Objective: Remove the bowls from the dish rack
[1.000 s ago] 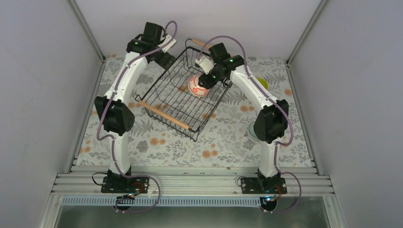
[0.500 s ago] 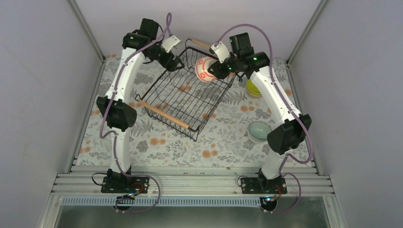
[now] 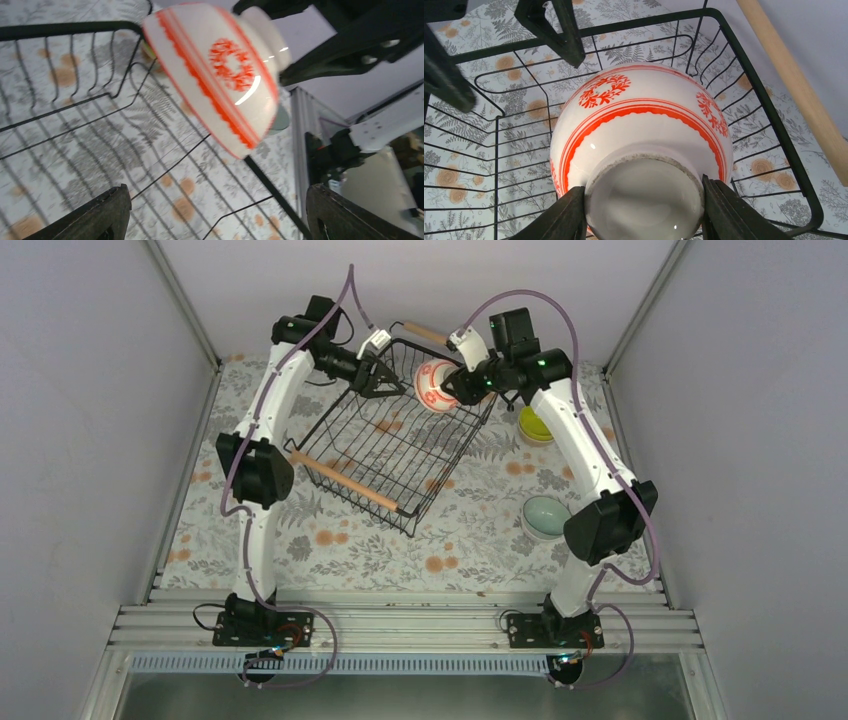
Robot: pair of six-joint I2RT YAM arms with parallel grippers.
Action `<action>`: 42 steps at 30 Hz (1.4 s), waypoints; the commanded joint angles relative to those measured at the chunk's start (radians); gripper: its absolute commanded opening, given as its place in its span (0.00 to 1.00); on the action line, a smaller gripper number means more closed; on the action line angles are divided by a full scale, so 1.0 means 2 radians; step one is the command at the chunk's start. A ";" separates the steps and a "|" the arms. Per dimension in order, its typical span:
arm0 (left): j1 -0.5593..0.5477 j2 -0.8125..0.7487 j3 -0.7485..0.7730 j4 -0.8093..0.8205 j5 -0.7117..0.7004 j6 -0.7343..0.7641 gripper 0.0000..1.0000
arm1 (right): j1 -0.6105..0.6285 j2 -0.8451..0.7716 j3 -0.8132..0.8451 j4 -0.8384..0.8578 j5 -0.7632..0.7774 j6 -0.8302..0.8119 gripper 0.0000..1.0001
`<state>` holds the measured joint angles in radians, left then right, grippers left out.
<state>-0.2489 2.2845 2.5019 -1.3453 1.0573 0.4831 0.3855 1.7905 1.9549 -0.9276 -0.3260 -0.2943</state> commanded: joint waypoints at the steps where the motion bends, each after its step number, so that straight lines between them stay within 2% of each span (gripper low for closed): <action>1: 0.003 0.011 -0.005 -0.005 0.111 0.012 0.87 | -0.010 -0.012 0.002 0.031 -0.022 0.005 0.33; 7: 0.000 0.043 0.023 -0.005 0.146 0.009 0.87 | -0.012 -0.012 0.001 0.031 -0.038 0.006 0.33; 17: -0.011 0.076 0.061 0.005 0.143 -0.010 0.88 | -0.012 -0.003 0.008 0.028 -0.056 0.009 0.32; 31: -0.033 0.054 0.059 0.016 0.168 -0.017 0.85 | -0.012 0.015 0.007 0.041 -0.078 0.016 0.31; 34: -0.039 0.052 0.063 0.020 0.167 -0.022 0.81 | -0.012 0.017 0.006 0.044 -0.088 0.018 0.31; 40: -0.044 0.046 0.067 0.024 0.161 -0.029 0.59 | -0.012 0.020 -0.012 0.058 -0.098 0.015 0.31; 42: -0.044 0.043 0.068 0.026 0.156 -0.031 0.55 | -0.012 0.017 -0.019 0.066 -0.100 0.014 0.31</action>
<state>-0.3351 2.4283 2.6125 -1.3121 1.3388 0.4164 0.3649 1.8267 1.9427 -0.8856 -0.4793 -0.2779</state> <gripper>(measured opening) 0.583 0.482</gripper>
